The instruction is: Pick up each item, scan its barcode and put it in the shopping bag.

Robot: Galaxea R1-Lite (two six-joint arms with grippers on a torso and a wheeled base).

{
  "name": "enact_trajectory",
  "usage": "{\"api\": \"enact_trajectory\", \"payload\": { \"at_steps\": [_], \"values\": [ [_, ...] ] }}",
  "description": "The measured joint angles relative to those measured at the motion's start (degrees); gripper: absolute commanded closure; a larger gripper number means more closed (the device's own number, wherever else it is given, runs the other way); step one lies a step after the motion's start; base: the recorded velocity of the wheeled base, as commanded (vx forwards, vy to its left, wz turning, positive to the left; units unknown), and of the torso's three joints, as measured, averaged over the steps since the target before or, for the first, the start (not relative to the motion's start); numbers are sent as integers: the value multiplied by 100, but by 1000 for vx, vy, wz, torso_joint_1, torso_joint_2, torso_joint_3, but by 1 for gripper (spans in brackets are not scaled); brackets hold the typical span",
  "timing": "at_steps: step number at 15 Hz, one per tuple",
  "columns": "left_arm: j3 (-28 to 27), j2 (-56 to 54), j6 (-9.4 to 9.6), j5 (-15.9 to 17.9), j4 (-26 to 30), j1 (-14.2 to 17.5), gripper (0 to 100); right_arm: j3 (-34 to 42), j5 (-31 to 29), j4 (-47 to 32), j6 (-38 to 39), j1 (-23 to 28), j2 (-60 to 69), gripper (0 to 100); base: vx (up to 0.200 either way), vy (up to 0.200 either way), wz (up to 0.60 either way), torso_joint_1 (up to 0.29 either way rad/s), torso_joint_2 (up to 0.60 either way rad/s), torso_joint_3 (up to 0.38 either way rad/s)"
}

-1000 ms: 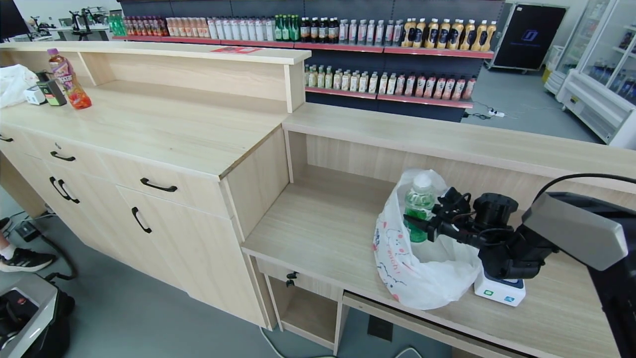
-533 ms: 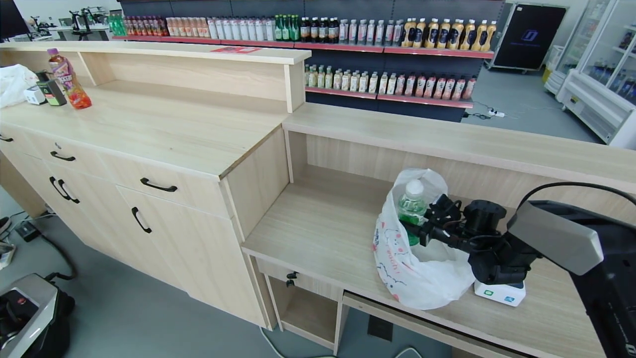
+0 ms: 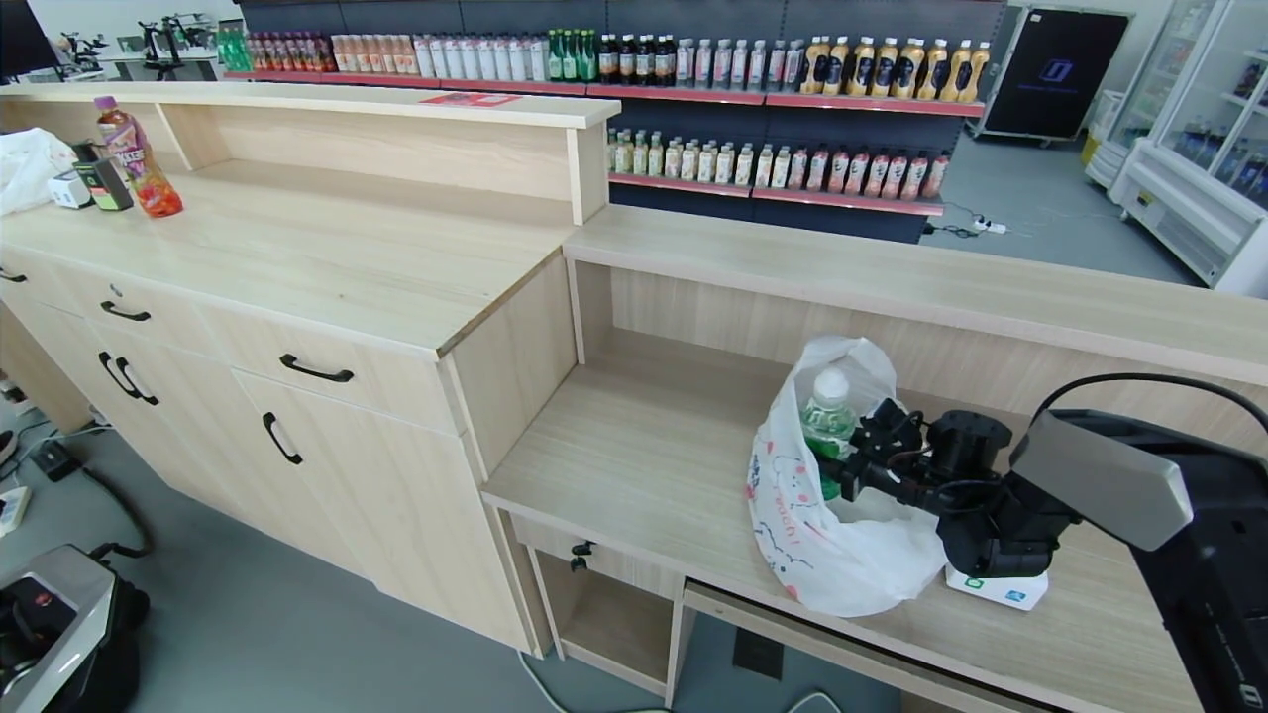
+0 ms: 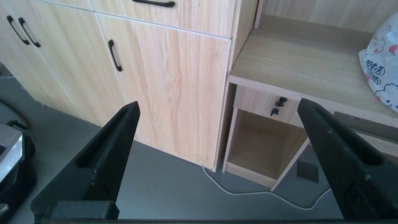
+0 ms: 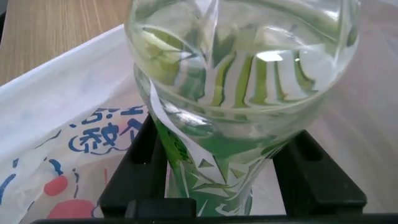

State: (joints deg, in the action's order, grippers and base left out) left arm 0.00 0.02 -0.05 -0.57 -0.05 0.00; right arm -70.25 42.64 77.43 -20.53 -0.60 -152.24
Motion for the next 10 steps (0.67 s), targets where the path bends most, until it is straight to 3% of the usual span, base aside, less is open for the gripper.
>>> {"api": "enact_trajectory", "payload": {
  "at_steps": [10],
  "values": [
    [0, 0, 2, 0, 2, 0, 0, 138, -6, 32, 15, 207, -116, 100, 0, 0, 0, 0, 0, 0]
  ]
}}
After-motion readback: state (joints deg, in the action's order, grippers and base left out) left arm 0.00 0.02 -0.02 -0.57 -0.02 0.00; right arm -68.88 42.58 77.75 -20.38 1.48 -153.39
